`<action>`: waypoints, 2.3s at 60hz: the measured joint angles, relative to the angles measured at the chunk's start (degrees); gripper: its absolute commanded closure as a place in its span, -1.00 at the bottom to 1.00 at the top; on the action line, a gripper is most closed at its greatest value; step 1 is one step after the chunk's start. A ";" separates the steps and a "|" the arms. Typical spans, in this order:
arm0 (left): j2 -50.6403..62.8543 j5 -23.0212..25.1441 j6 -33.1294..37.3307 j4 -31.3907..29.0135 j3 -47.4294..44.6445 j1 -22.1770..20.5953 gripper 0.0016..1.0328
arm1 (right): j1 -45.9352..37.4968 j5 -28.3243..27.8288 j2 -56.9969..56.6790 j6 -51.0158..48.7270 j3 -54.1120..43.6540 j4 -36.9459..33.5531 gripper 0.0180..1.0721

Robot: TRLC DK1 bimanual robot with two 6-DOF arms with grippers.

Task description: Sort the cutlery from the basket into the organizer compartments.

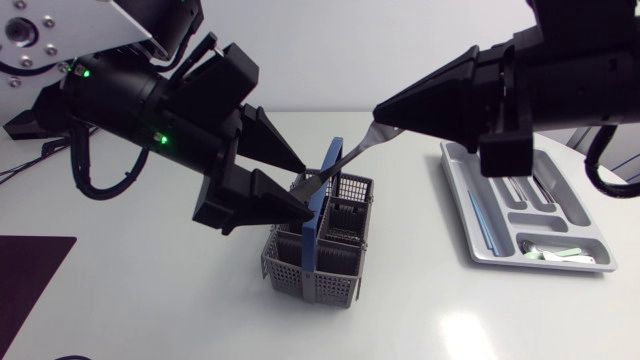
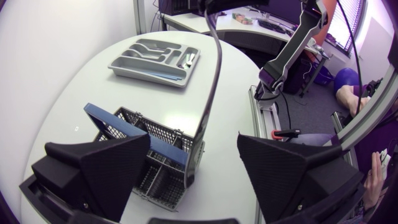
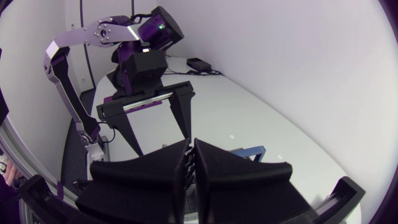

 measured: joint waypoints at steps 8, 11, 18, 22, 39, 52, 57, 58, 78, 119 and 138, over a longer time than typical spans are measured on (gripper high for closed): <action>1.03 1.75 0.22 -1.77 0.70 0.22 -0.68 | 1.64 -0.61 0.00 1.18 -2.25 2.16 0.89; 1.27 2.38 0.42 -2.32 0.74 0.22 -0.64 | 2.34 -0.66 0.00 1.44 -2.99 2.25 0.89; 1.42 2.86 0.90 -3.48 0.74 0.22 -0.42 | 3.30 -0.98 0.00 1.66 -3.43 3.23 0.89; 1.60 3.91 1.31 -4.13 0.74 0.22 -0.24 | 3.48 -1.18 0.00 1.68 -3.43 3.54 0.89; 2.08 6.12 2.51 -6.97 0.74 1.84 0.21 | 3.50 -1.66 0.00 1.84 -3.43 3.74 0.89; 2.08 7.13 3.02 -8.50 0.74 2.54 0.45 | 3.50 -1.86 0.00 1.84 -3.43 3.76 0.89; 2.08 7.32 3.15 -9.05 0.74 2.54 0.57 | 3.50 -1.88 0.00 1.84 -3.43 3.76 0.89; 2.08 7.34 3.17 -9.20 0.74 2.54 0.59 | 3.50 -1.88 0.00 1.84 -3.43 3.76 0.89; 2.05 7.52 3.54 -10.43 0.74 2.51 0.94 | 3.39 -1.90 -0.07 1.79 -4.94 4.15 0.89; 1.99 8.59 6.19 -12.74 0.74 0.26 0.94 | 2.95 -4.55 -0.98 1.64 -6.05 6.80 0.47; 1.49 8.35 4.96 -12.92 0.74 2.45 0.94 | 2.10 -1.79 -2.73 3.34 -6.67 8.13 -0.17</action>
